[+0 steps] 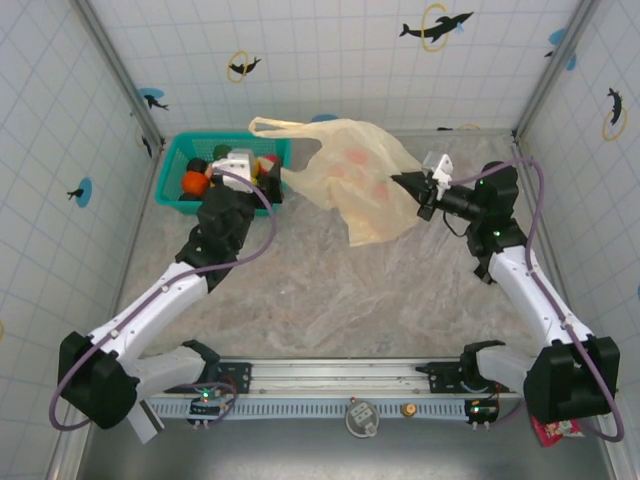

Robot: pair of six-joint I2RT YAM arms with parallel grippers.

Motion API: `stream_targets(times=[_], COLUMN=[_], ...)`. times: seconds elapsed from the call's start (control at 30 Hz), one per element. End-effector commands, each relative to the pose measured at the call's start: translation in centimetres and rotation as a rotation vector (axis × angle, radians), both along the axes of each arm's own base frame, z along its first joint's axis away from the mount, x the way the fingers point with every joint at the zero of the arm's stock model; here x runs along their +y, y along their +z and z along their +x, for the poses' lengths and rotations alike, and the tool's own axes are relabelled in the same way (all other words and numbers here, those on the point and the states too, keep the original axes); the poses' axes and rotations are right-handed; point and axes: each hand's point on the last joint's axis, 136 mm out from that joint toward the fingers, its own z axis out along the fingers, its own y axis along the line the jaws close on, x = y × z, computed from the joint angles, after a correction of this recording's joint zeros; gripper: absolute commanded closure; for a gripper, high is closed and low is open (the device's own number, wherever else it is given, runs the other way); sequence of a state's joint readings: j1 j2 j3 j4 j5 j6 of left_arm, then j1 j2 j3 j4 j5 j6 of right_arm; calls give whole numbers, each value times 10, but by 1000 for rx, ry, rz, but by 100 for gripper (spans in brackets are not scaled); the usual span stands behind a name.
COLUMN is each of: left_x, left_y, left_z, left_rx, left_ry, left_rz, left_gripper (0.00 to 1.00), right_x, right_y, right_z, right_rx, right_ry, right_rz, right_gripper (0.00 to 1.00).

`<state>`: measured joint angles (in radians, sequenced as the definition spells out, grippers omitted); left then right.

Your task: Place the fake fruits into the plastic bag and tie a complex knot

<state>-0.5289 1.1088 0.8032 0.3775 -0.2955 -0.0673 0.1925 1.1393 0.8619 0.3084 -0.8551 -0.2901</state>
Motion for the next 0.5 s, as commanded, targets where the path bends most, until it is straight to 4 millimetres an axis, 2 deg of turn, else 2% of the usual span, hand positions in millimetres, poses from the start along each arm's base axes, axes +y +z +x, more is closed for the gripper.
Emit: stream_targets(times=[0.0,0.07,0.17,0.37,0.47], left_x=[6,11,12,-6,-6], left_y=[33,38,35,36,37], left_z=[-5,-9,-6,-27,-26], left_rx=[-214,-277,-304,-399,-410], left_ry=[-67,-121,-148,-300,-298], left_rz=[-47,-92,-79,-38,-27], left_gripper=[4,3,3,4,7], right_x=[5,7,9,7,8], right_y=[-12,-16,-20,-27,-28], right_z=[-9,-9,-11,-10,-9], right_rx=[10,25,36,47,52], right_ry=[78,98,120,113,117], right_rz=[-29,-30,-27,-36,-37], right_gripper=[100,100,100,100,100])
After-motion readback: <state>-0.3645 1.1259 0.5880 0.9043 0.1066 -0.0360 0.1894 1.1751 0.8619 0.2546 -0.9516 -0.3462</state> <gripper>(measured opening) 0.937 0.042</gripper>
